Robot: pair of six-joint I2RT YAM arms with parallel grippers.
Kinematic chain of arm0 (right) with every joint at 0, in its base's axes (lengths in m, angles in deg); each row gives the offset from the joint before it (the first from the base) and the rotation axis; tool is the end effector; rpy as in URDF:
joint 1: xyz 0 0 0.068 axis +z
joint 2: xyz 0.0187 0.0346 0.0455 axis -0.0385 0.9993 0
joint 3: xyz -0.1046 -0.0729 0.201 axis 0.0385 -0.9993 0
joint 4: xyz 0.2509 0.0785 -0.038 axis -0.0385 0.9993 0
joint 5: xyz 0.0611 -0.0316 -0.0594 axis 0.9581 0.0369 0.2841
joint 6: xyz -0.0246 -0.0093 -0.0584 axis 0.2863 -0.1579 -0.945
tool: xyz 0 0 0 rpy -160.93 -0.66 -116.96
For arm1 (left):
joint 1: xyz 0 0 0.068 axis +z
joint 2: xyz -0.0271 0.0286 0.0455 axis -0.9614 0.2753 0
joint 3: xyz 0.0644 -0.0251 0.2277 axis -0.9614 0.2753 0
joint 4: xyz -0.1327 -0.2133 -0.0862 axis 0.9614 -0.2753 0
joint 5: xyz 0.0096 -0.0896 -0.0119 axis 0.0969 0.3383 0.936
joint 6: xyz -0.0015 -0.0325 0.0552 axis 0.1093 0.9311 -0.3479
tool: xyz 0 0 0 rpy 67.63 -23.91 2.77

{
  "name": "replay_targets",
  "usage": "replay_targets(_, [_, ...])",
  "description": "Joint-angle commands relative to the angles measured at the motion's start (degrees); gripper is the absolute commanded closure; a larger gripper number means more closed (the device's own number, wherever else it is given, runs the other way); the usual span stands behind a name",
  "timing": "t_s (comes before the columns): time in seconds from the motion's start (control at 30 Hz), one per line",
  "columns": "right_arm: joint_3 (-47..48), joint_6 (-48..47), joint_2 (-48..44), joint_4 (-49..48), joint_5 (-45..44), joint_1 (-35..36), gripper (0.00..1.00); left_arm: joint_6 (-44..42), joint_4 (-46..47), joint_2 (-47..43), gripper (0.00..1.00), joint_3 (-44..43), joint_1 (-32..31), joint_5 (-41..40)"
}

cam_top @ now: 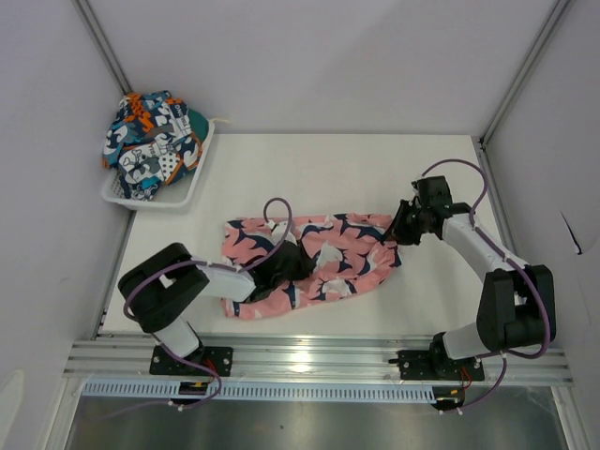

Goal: Fold and stack the shorts
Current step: Fold the shorts

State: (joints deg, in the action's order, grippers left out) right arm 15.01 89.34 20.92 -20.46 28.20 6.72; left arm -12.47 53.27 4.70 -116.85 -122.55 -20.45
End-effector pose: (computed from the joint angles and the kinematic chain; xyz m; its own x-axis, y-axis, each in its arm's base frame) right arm 0.2963 0.0624 0.1720 -0.8942 0.2952 -0.3365 0.1089 0.8726 0.4761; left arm 0.2085 -0.2206 0.0791 -0.7201 -0.2953 -0.6279 0.1252 0.8348 -0.5361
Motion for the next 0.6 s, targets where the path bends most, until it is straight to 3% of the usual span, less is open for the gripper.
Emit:
replay_targets(0.0, [5.17, 2.19, -2.21, 1.53, 2.60, 0.12, 1.00, 0.12, 2.79, 1.92, 0.70, -2.59, -4.36, -10.56])
replay_targets(0.2, [11.05, 6.06, -2.03, 4.51, 5.17, 3.89, 1.00, -0.06, -1.60, 8.24, 0.72, -7.95, -9.82, -20.94])
replay_targets(0.57, [15.11, 16.17, -3.00, 2.43, 6.39, 15.06, 1.00, 0.03, 1.03, 14.32, 0.74, -10.85, -10.00, -20.95])
